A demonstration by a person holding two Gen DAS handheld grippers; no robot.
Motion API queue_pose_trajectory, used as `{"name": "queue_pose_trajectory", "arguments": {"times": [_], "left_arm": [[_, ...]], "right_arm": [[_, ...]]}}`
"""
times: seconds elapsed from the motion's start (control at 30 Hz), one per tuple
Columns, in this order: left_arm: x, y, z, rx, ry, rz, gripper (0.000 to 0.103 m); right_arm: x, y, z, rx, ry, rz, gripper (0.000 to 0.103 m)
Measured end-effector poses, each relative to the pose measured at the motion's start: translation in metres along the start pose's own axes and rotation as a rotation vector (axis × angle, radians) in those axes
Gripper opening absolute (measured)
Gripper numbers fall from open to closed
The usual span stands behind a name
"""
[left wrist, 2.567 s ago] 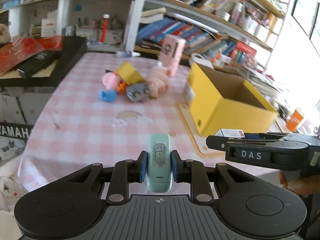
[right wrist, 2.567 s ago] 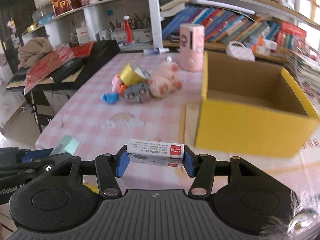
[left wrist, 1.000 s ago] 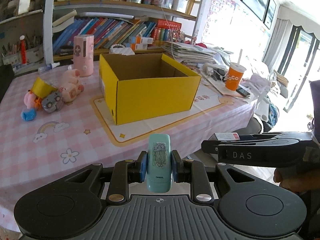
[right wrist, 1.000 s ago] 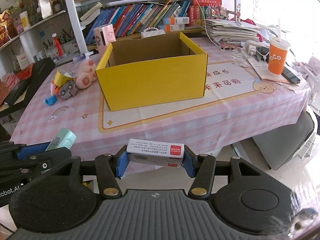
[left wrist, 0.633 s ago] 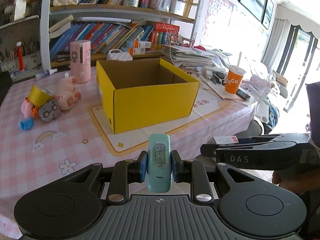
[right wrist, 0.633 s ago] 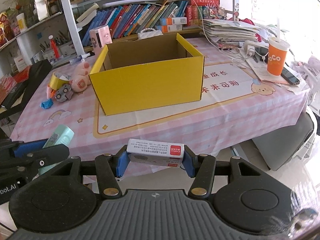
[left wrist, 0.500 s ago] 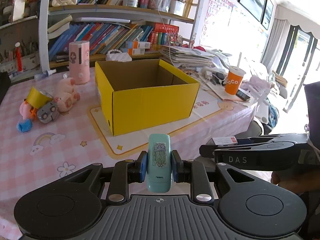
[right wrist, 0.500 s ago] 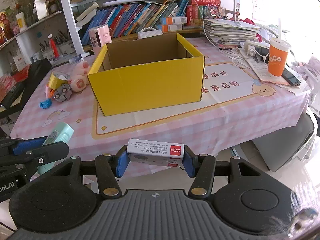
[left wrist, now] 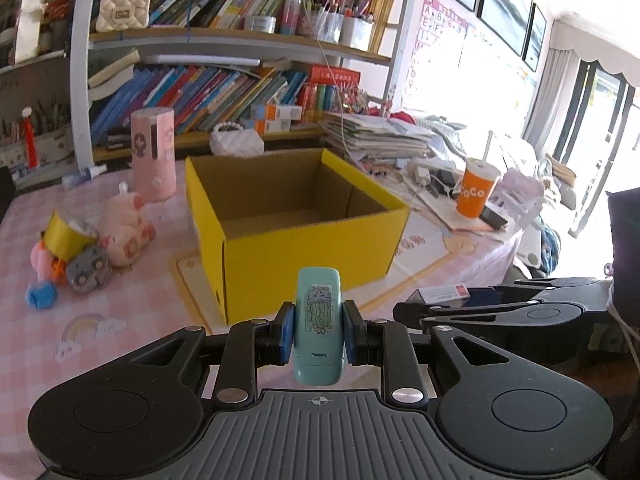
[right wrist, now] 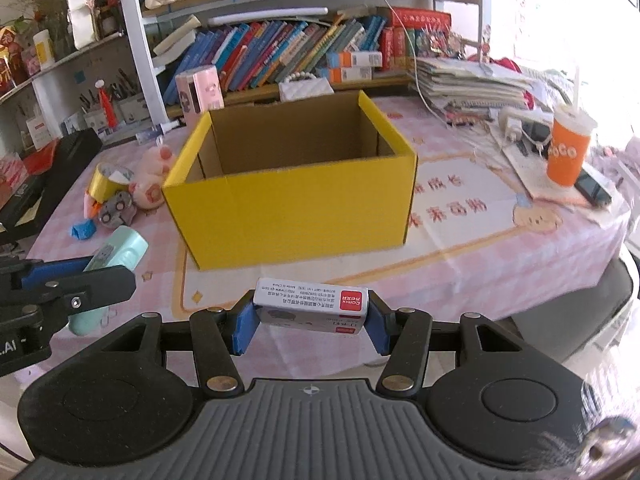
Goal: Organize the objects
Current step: 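Carry the eraser and medicine box with both tools toward the yellow box, then lower both tools into the yellow box and open them to release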
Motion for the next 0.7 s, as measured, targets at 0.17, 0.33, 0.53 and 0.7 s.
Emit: {"name": "queue_pose_trajectory", "arguments": {"times": [0.17,0.33,0.53,0.7], "left_arm": [[-0.013,-0.004,-0.024,-0.008,-0.033,0.001,0.023],[-0.03,-0.007,-0.054,-0.013,-0.077,-0.008,0.023],[-0.057,-0.008,-0.083,-0.001,-0.112,-0.043,0.023],[-0.085,-0.007,-0.098,0.016,-0.104,-0.087,0.023]], "right_arm": [[-0.006,-0.008,-0.025,0.034,-0.052,-0.006,0.052],[-0.015,-0.021,-0.06,0.079,-0.127,-0.008,0.052],[-0.042,-0.035,-0.099,0.156,-0.171,-0.023,0.052],[-0.076,-0.039,-0.117,0.251,-0.158,-0.054,0.052]]}}
Point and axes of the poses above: each gripper's, at about its wrist camera, not at the fingertips, and x roughly against the way its jaws point, y to its left, z to its underside, the point moved 2 cm from there along -x, roughly the way its jaws point, and after that the axes turned 13 degrees about x, right-handed, at the moved point
